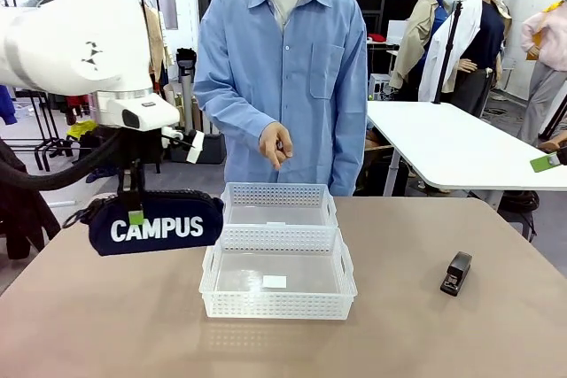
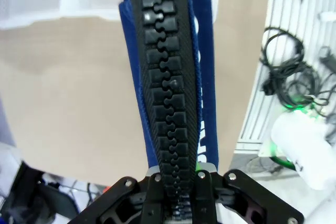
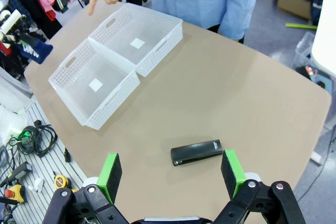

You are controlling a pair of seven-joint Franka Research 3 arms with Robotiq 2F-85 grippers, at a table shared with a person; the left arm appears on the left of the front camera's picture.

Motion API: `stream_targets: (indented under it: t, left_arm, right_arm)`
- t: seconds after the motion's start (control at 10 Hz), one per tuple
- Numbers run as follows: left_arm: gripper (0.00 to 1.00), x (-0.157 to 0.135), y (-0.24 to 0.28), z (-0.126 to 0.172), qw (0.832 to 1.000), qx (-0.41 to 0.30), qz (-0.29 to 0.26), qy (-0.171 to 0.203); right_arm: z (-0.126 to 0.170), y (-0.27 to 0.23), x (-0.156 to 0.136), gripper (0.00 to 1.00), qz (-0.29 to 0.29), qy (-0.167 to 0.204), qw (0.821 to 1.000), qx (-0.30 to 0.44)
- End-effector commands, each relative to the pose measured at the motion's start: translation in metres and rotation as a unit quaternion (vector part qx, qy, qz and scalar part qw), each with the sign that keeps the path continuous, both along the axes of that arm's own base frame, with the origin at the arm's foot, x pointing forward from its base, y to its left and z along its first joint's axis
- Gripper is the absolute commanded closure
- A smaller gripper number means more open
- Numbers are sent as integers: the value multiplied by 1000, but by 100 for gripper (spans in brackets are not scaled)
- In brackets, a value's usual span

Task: Distribute items into two baskets.
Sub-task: Move the picked Pencil pouch towards the Organizing basket indicated by the person, stopping as directed.

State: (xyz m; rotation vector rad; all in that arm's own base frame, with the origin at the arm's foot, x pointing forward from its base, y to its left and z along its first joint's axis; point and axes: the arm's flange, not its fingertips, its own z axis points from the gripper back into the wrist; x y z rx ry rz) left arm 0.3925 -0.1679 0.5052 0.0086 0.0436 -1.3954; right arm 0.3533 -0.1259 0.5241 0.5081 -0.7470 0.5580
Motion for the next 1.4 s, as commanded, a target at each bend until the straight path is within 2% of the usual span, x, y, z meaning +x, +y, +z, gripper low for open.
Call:
stream_targets:
  t: [0.0, 0.3, 0.6, 0.8, 0.9, 1.1, 1.3]
  left_arm:
    - [100, 13, -16, 0, 998, -1, -58, 17]
    - [100, 23, -44, -8, 991, 1, -124, 40]
    - [100, 33, -68, -18, 987, 17, -149, 61]
    - [100, 17, -18, 2, 994, 36, -92, 40]
    - [100, 0, 16, 11, 994, 61, -88, 27]
    - [100, -23, 71, 22, 998, 36, -58, 4]
    - [100, -27, 98, 23, 997, 7, -76, 5]
  right_arm:
    - [1, -1, 2, 0, 8, -15, 1000, 10]
    - [1, -1, 2, 0, 8, -15, 1000, 10]
    - [1, -1, 2, 0, 8, -15, 1000, 10]
    - [1, -1, 2, 0, 8, -15, 1000, 10]
    - [1, -1, 2, 0, 8, -15, 1000, 10]
    - [1, -1, 2, 0, 8, -15, 1000, 10]
    - [1, -1, 2, 0, 8, -15, 1000, 10]
